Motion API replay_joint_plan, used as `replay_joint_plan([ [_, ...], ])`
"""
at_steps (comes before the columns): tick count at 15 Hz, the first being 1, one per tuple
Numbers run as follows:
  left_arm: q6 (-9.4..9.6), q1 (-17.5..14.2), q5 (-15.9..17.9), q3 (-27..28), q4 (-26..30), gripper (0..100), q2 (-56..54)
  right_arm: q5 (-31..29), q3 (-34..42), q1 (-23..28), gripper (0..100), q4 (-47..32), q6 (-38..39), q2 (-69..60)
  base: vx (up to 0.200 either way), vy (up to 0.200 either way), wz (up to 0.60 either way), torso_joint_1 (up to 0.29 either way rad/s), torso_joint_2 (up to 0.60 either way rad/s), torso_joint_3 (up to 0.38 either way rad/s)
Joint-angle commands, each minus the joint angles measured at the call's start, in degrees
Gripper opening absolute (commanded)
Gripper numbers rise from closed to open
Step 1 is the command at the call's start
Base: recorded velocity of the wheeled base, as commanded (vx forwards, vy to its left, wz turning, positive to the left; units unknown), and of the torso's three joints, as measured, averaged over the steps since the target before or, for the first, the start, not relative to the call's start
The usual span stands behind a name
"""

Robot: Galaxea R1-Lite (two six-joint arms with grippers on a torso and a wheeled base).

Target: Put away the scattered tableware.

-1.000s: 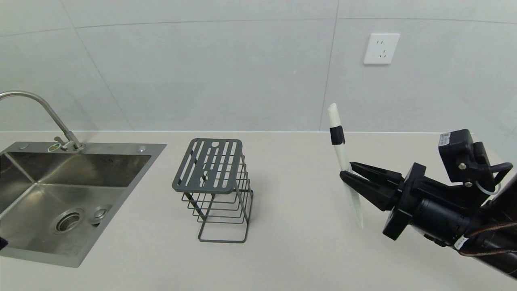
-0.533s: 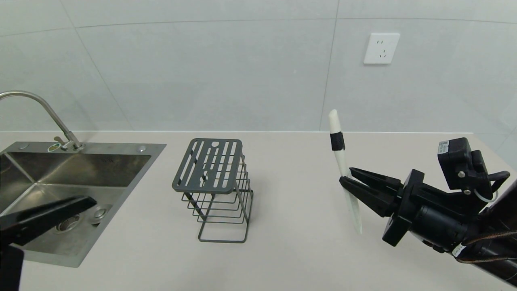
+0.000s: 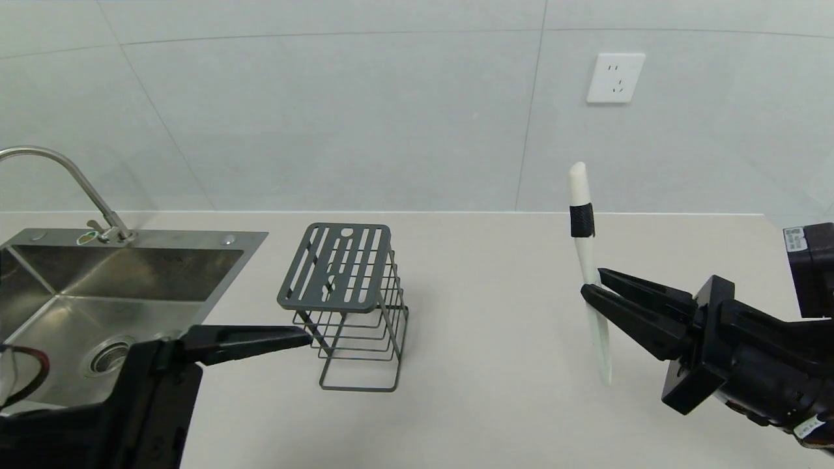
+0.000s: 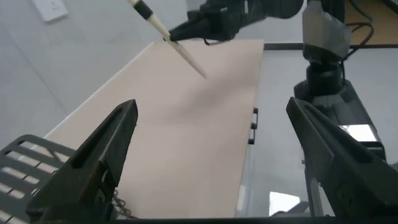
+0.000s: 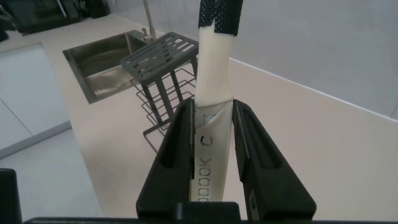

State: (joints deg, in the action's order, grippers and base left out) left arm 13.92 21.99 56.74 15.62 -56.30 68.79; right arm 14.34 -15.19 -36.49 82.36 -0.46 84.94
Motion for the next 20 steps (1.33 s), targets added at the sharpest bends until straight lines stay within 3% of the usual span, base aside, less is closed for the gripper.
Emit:
replay_joint_plan([
  [1,0.84,2.1,0.7,5.2,-0.1,100,10.0,0.1,0.2,-0.1,0,0.0,-0.2,-1.4,0.0,0.0,0.0,0.0,0.0,0.0],
  [4,0.76,3.0,0.9,6.1,-1.5,100,15.1,0.2,0.3,-0.3,0,0.1,-0.5,-2.1,0.0,0.0,0.0,0.0,0.0,0.0],
  [6,-0.3,4.6,2.4,11.5,-4.0,100,19.6,0.8,0.5,-1.7,0,0.1,-0.9,-2.7,0.0,0.0,0.0,0.0,0.0,0.0],
  [7,-1.7,6.5,2.9,15.2,-5.6,100,22.1,0.9,0.7,-3.7,0,0.2,-1.0,-3.6,0.0,0.0,0.0,0.0,0.0,0.0],
  [9,-6.89,11.1,2.9,19.5,-11.6,100,26.7,1.0,0.9,-4.2,0,0.3,-1.3,-3.9,0.0,0.0,0.0,0.0,0.0,0.0],
  [11,-14.62,15.5,2.3,19.9,-20.7,100,29.8,1.2,1.0,-4.5,0,0.3,-1.5,-4.0,0.0,0.0,0.0,0.0,0.0,0.0],
  [12,-16.47,16.3,2.0,19.9,-23.2,100,30.8,1.5,1.0,-4.8,0,0.4,-1.8,-4.0,0.0,0.0,0.0,0.0,0.0,0.0],
  [13,-21.74,18.7,-1.2,19.9,-33.0,100,34.6,1.7,1.5,-6.0,0,0.4,-2.2,-4.0,0.0,0.0,0.0,0.0,0.0,0.0],
  [14,-23.33,19.6,-2.7,19.9,-33.7,100,35.9,1.7,1.7,-6.2,0,0.4,-2.3,-3.9,0.0,0.0,0.0,0.0,0.0,0.0],
  [17,-23.59,19.9,-3.4,21.2,-33.7,100,36.4,1.7,1.7,-6.2,0,0.5,-2.4,-4.0,0.0,0.0,0.0,0.0,0.0,0.0],
  [20,-24.2,19.9,-5.7,26.0,-33.7,100,38.6,1.7,1.7,-6.4,0,0.5,-2.5,-4.0,0.0,0.0,0.0,0.0,0.0,0.0],
])
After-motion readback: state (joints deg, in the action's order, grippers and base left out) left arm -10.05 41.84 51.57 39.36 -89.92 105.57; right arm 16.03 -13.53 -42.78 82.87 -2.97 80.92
